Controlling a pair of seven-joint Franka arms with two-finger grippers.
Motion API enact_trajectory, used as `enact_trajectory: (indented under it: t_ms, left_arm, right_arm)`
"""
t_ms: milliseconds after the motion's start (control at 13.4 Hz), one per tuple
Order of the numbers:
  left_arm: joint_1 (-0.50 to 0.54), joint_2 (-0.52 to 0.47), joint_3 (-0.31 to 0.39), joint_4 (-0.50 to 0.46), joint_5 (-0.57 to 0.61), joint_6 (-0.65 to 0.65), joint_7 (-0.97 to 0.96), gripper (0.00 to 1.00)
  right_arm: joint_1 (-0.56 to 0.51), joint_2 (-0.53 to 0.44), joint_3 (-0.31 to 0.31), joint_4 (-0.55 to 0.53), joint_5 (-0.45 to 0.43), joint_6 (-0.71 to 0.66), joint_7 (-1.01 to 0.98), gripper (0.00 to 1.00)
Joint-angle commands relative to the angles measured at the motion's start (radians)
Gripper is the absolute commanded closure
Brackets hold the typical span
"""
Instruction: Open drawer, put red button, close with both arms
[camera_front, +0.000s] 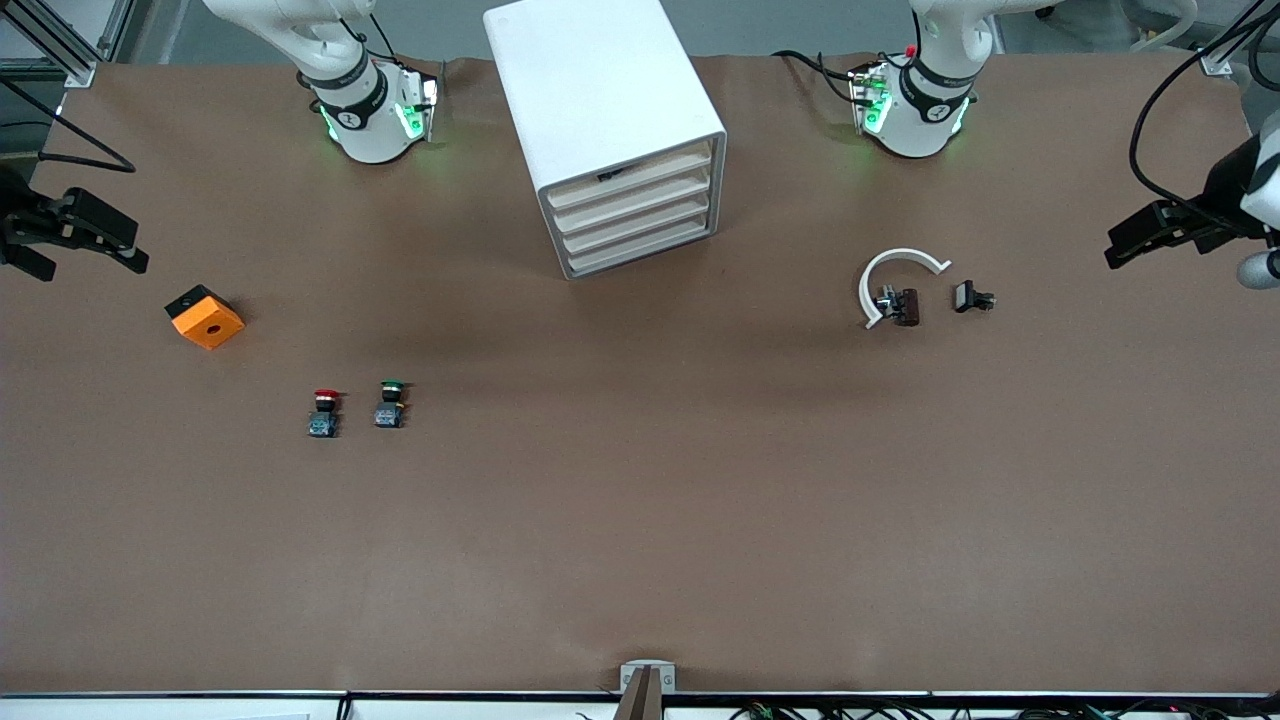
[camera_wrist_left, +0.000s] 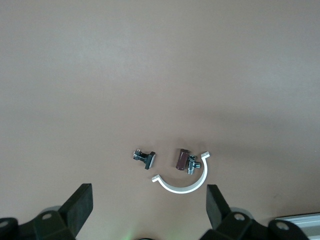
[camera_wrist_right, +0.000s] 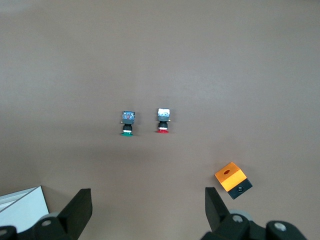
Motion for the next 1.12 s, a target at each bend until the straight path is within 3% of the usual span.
enact_trajectory:
  t_ms: [0, 298, 446, 893, 1042]
  left_arm:
    - [0.007, 0.066, -0.002, 0.034, -0.016, -0.005, 0.017, 0.00]
    - [-0.016, 0.263, -0.008, 0.190, -0.013, 0.003, -0.046, 0.00]
    - [-0.017, 0.325, -0.012, 0.196, -0.019, 0.003, -0.192, 0.00]
    - [-0.103, 0.460, -0.022, 0.201, -0.020, 0.009, -0.604, 0.00]
    - [-0.155, 0.521, -0.017, 0.239, -0.019, 0.016, -0.842, 0.00]
  right_arm:
    - [0.017, 0.005, 0.001, 0.016, -0.001, -0.011, -0.003, 0.00]
    - [0.051, 0.014, 0.002, 0.014, -0.039, -0.008, -0.003, 0.00]
    - [0.076, 0.020, 0.001, 0.007, -0.102, -0.011, -0.003, 0.00]
    - [0.062, 0.083, -0.002, 0.003, -0.107, -0.007, -0.005, 0.00]
    - [0.062, 0.133, -0.002, 0.007, -0.111, -0.004, -0.005, 0.00]
